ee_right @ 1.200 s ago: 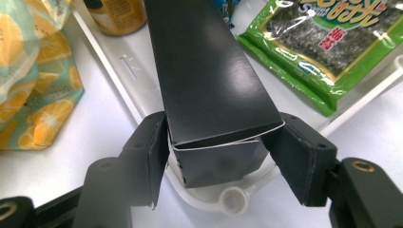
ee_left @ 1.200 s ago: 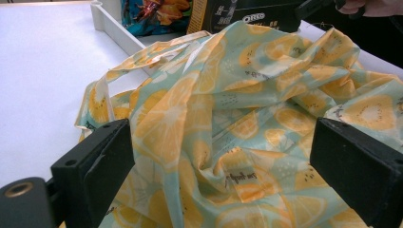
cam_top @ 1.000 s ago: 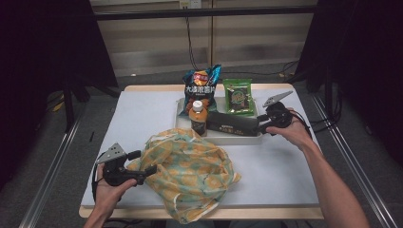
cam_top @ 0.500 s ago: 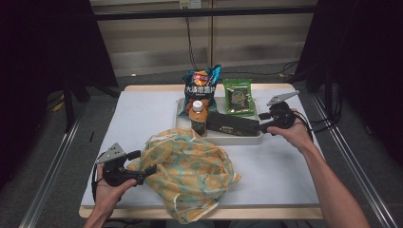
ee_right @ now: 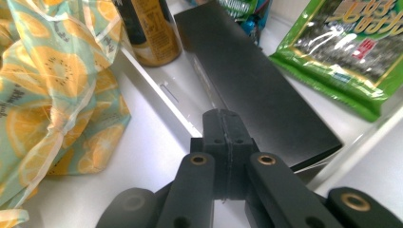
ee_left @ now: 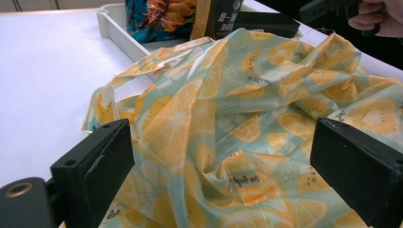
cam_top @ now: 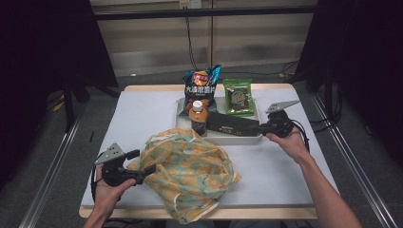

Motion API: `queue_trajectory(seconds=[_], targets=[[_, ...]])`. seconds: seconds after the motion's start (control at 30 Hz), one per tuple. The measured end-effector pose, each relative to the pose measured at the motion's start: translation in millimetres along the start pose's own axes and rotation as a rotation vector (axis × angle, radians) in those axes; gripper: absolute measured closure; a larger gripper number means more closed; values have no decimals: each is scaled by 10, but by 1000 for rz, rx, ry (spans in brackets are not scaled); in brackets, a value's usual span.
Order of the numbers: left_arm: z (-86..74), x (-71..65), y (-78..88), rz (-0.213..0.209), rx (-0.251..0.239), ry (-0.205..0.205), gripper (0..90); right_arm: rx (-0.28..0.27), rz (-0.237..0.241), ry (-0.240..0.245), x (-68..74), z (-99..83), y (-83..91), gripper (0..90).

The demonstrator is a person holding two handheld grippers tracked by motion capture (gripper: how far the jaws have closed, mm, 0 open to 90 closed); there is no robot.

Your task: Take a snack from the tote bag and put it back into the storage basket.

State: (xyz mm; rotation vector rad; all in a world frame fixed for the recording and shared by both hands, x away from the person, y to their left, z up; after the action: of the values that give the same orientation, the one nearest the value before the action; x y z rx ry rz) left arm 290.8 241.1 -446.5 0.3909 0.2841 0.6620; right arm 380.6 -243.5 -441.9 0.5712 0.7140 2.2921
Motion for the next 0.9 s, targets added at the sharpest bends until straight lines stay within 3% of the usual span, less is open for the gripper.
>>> queue_trajectory(seconds=[0.33, 0.9], targets=[[-2, 11, -4, 5, 1, 3, 66, 44, -13, -15, -65, -72, -121, 900], [18, -8, -6, 8, -4, 0, 66, 33, -78, -85, -239, -18, -172, 900]])
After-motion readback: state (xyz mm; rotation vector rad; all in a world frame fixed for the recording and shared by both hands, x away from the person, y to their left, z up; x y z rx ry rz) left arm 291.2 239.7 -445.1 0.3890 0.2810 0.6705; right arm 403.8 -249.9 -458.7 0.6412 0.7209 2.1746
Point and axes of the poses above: each handheld gripper's, and its own axes: y roughly backward along the jaws, z roughly out of its top, x roughly to its left, the point moved 2 cm from there along -y, roughly forward along the jaws, and after that the axes turned 4 degrees about -y, right-handed, at the moved point
